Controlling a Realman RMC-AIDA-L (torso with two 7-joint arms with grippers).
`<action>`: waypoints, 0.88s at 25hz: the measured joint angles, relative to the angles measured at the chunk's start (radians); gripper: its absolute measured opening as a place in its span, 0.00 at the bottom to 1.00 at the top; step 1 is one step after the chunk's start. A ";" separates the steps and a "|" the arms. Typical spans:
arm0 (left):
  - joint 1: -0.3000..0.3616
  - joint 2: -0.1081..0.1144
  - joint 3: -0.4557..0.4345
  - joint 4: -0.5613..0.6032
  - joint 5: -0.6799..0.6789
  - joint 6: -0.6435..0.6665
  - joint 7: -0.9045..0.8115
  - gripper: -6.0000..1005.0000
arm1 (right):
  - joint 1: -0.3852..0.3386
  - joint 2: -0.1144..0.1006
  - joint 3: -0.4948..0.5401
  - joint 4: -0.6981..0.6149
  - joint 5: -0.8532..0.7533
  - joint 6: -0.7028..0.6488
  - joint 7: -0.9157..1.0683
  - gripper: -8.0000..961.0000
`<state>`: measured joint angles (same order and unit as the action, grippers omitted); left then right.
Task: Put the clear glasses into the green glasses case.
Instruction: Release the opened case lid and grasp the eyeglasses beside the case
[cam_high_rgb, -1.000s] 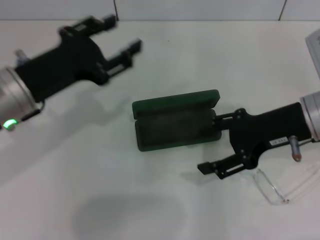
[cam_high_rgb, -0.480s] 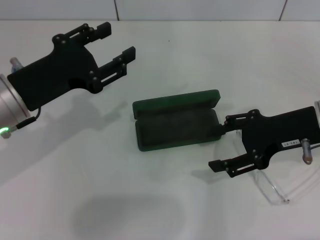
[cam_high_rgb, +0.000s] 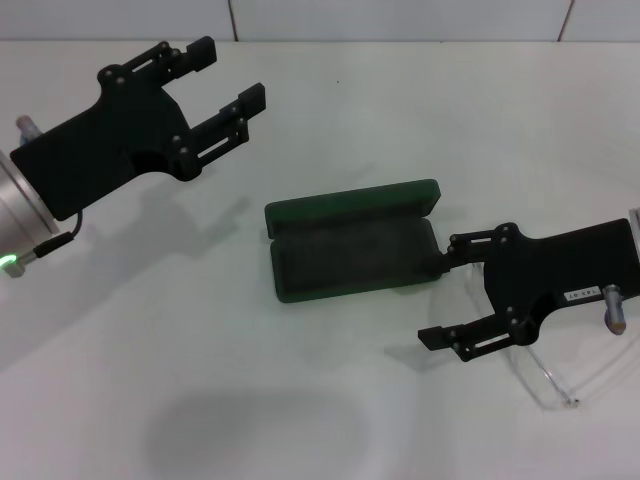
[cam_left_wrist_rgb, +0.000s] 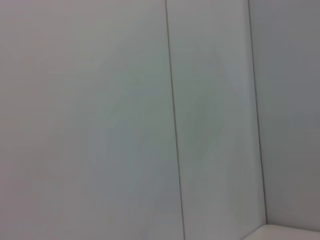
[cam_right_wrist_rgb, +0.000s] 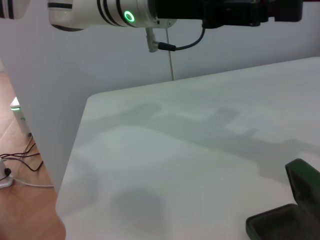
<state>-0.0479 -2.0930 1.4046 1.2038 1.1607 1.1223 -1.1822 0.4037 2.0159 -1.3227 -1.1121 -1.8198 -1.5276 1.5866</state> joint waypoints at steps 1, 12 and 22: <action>-0.001 0.000 -0.001 -0.003 0.000 0.000 0.000 0.68 | 0.000 0.000 0.000 0.001 0.000 0.000 -0.004 0.89; -0.035 0.002 -0.006 -0.054 -0.001 0.001 0.001 0.68 | -0.003 0.002 0.001 0.088 0.097 -0.027 -0.208 0.89; -0.154 0.003 -0.051 -0.209 -0.028 0.001 0.000 0.67 | 0.018 0.001 0.000 0.375 0.258 -0.036 -0.698 0.89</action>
<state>-0.2021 -2.0898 1.3539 0.9945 1.1324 1.1228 -1.1823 0.4215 2.0172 -1.3223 -0.7372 -1.5616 -1.5638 0.8886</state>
